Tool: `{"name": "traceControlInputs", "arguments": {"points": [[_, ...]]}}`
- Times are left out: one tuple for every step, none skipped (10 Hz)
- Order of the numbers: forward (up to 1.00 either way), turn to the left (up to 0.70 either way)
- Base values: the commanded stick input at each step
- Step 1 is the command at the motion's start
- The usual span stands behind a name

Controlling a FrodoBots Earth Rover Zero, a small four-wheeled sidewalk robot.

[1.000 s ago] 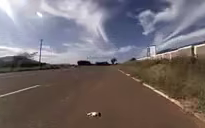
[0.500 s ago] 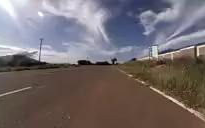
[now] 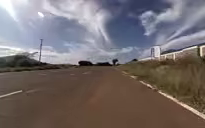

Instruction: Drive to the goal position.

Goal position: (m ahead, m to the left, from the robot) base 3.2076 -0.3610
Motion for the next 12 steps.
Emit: {"name": "traceControlInputs", "arguments": {"points": [[0.85, 0.00], [0.85, 0.00], [0.85, 0.00], [0.85, -0.04], [0.85, -0.09], [0.85, -0.09], [0.85, -0.07], [0.85, -0.05], [0.85, -0.04], [0.85, -0.02], [0.85, 0.00], [0.85, 0.00]]}}
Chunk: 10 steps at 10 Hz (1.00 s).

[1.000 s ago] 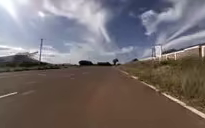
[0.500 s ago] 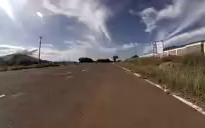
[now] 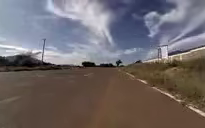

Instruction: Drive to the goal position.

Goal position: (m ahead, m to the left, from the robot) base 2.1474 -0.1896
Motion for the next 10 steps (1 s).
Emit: {"name": "traceControlInputs", "arguments": {"points": [[0.85, 0.00], [0.85, 0.00], [0.85, 0.00], [0.85, 0.00], [0.85, 0.00], [0.85, 0.00], [0.85, 0.00], [0.85, 0.00], [0.85, -0.01], [0.85, -0.06]]}}
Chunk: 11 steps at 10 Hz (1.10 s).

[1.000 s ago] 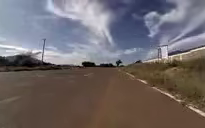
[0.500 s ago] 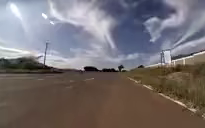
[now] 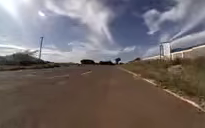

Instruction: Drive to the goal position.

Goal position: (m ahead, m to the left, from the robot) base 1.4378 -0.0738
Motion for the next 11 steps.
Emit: {"name": "traceControlInputs", "arguments": {"points": [[0.85, -0.10], [0.85, -0.15], [0.85, -0.19], [0.85, -0.23], [0.85, -0.25], [0.85, -0.28], [0.85, -0.30], [0.85, -0.32], [0.85, -0.34], [0.85, -0.26], [0.85, -0.18]]}}
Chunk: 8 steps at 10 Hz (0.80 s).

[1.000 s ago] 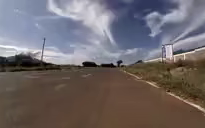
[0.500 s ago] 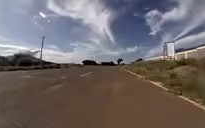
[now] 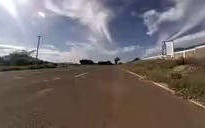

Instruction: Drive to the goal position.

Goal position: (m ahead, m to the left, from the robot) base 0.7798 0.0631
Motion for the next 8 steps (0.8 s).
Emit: {"name": "traceControlInputs", "arguments": {"points": [[0.85, -0.09], [0.85, -0.01], [0.85, 0.00], [0.85, 0.00], [0.85, 0.00], [0.85, 0.00], [0.85, 0.00], [0.85, 0.00]]}}
